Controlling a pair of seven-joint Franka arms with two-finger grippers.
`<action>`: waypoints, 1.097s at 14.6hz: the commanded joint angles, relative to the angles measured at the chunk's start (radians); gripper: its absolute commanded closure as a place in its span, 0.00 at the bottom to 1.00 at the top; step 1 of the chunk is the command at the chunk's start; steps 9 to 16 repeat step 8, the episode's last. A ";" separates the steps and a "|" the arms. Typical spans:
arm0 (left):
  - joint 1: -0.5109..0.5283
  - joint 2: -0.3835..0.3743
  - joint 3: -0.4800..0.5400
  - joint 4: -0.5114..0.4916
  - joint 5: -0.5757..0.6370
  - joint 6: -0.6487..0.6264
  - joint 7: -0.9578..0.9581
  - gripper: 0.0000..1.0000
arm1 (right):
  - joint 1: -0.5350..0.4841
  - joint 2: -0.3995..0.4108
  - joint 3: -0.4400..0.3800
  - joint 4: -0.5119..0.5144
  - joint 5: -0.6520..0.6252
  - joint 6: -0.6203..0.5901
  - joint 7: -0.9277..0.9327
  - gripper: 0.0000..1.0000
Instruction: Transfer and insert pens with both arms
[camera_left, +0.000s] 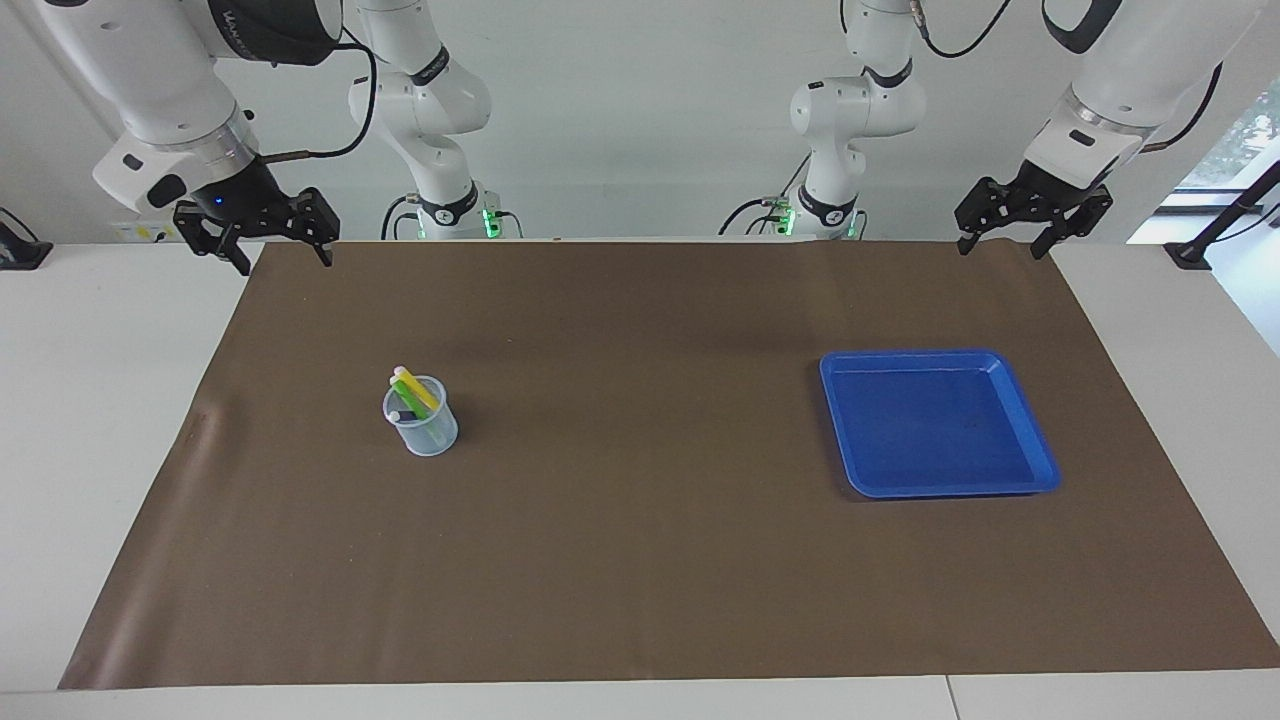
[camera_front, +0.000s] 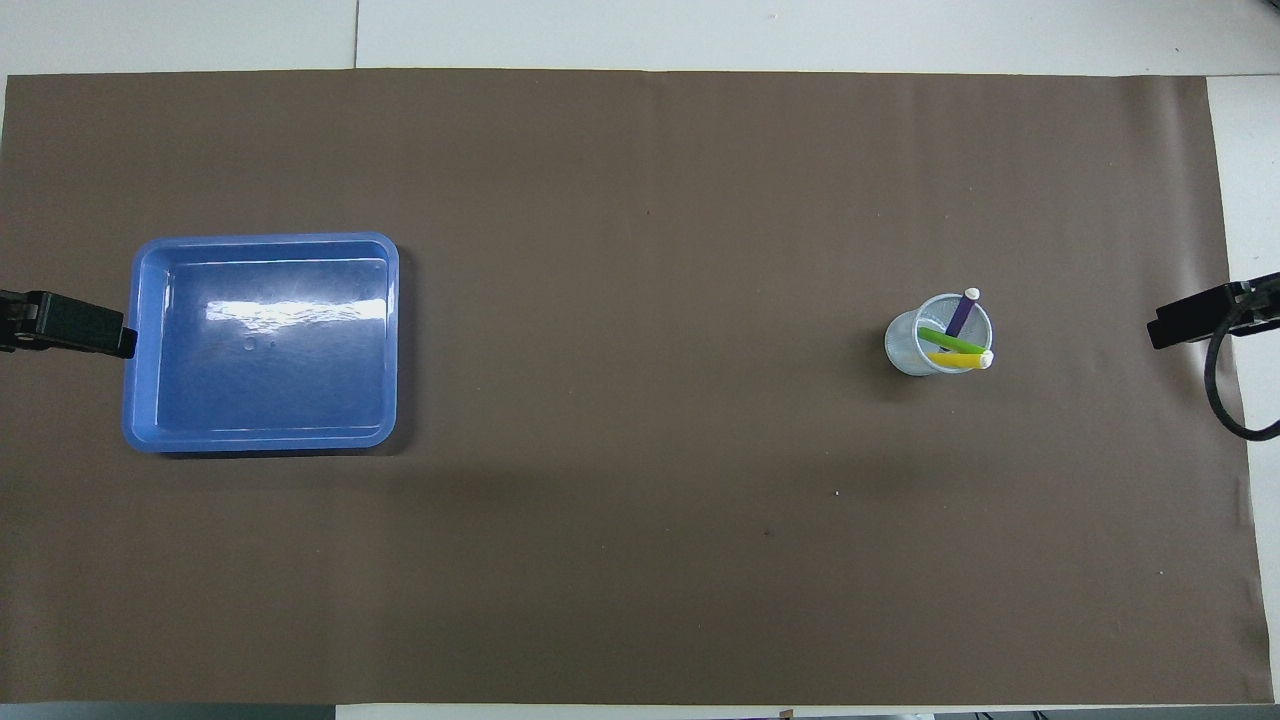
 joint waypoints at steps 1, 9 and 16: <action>-0.014 -0.006 0.008 -0.006 -0.011 -0.017 -0.010 0.00 | -0.037 0.004 0.030 0.020 -0.012 -0.028 0.014 0.00; -0.012 -0.006 0.009 -0.008 -0.009 -0.006 -0.005 0.00 | -0.034 0.004 0.027 0.020 -0.012 -0.035 0.014 0.00; -0.012 -0.006 0.009 -0.008 -0.009 -0.006 -0.005 0.00 | -0.034 0.004 0.027 0.020 -0.012 -0.035 0.014 0.00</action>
